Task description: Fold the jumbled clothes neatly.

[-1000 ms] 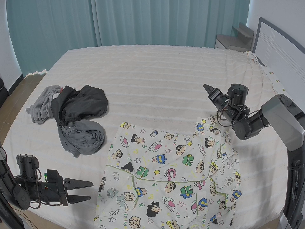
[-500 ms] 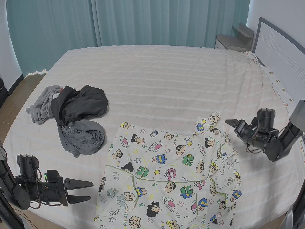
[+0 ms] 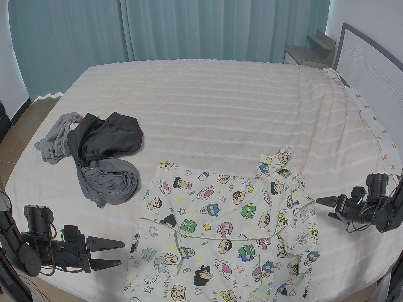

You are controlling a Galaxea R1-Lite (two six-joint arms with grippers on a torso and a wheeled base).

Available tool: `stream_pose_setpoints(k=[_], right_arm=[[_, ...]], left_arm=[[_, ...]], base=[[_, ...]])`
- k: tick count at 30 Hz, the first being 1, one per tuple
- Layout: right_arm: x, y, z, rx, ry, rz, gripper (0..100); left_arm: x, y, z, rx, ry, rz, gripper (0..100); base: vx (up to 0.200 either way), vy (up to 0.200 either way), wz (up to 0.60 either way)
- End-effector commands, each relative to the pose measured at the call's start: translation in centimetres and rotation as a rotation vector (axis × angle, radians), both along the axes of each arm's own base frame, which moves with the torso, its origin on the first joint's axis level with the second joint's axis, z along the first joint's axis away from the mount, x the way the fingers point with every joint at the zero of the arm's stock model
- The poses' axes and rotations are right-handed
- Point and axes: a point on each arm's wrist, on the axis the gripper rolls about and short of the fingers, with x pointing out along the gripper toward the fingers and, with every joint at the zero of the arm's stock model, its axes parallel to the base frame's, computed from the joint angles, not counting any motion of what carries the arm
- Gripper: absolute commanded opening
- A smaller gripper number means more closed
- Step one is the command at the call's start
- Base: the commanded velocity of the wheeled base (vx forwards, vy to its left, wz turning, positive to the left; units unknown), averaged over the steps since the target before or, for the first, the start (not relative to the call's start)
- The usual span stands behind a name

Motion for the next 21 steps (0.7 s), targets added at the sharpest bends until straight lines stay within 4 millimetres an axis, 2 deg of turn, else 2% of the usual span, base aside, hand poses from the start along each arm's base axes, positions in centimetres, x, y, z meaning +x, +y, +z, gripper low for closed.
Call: stream_pose_setpoints(k=[1, 9, 21], right_arm=[[-0.2, 0.2, -3.0, 0.017, 0.1, 0.04, 100], [0.8, 0.6, -4.8, 0.011, 0.053, 0.045, 100], [0.7, 0.8, -6.4, 0.002, 0.052, 0.054, 100]], left_arm=[[-0.2, -0.1, -0.3, -0.002, 0.018, -0.004, 100], [-0.2, -0.1, -0.4, 0.01, 0.003, -0.016, 100], [-0.2, -0.2, -0.4, 0.01, 0.004, -0.019, 100]], base=[[0.0, 0.0, 0.0], [0.0, 0.0, 0.0], [0.0, 0.0, 0.0]])
